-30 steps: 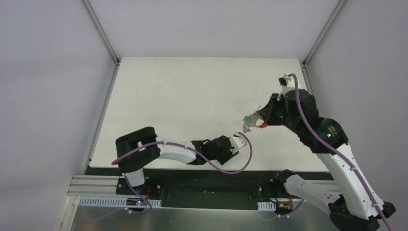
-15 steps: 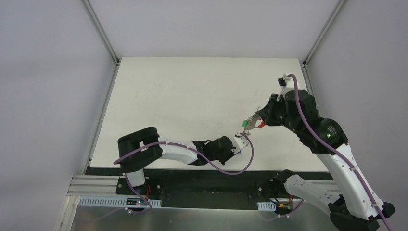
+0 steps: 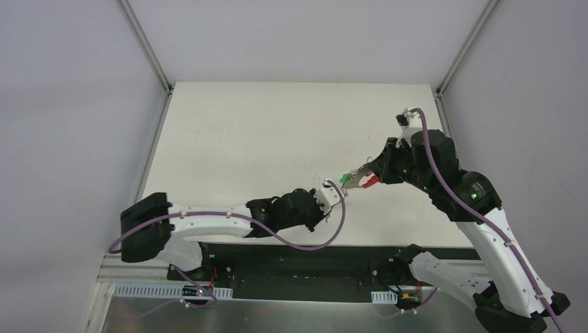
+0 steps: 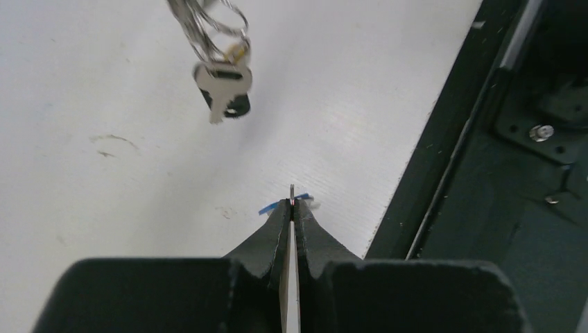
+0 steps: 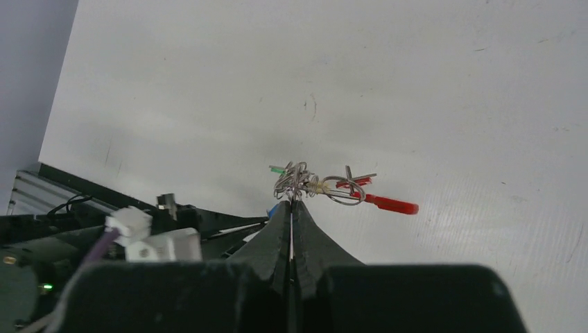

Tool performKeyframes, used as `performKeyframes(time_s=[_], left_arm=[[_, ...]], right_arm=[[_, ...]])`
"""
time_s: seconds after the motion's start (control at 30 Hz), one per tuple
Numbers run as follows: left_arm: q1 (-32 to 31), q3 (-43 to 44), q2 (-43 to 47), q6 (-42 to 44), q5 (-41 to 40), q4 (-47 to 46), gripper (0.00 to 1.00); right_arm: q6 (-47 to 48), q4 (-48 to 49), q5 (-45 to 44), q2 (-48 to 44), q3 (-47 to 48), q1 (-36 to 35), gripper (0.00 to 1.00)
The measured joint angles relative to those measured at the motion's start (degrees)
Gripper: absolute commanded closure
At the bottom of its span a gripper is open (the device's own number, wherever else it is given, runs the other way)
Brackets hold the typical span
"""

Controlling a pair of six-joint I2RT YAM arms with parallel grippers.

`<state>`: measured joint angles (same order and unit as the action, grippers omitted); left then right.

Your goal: Put the keys on the keyring

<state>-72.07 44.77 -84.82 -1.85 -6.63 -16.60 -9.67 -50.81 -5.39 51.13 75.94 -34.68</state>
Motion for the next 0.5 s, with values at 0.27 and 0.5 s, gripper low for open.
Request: performKeyframes(time_s=[0.27, 0.5], left_arm=[[0.0, 0.9, 18.7, 0.2, 2.1, 8.8, 1.0], [0.0, 3.0, 27.0, 0.6, 3.6, 20.8, 1.0]], right_arm=[[4.9, 0.6, 8.1, -0.8, -0.3, 0.0, 1.0], [12.7, 1.6, 16.1, -2.8, -0.3, 0.0, 1.0]])
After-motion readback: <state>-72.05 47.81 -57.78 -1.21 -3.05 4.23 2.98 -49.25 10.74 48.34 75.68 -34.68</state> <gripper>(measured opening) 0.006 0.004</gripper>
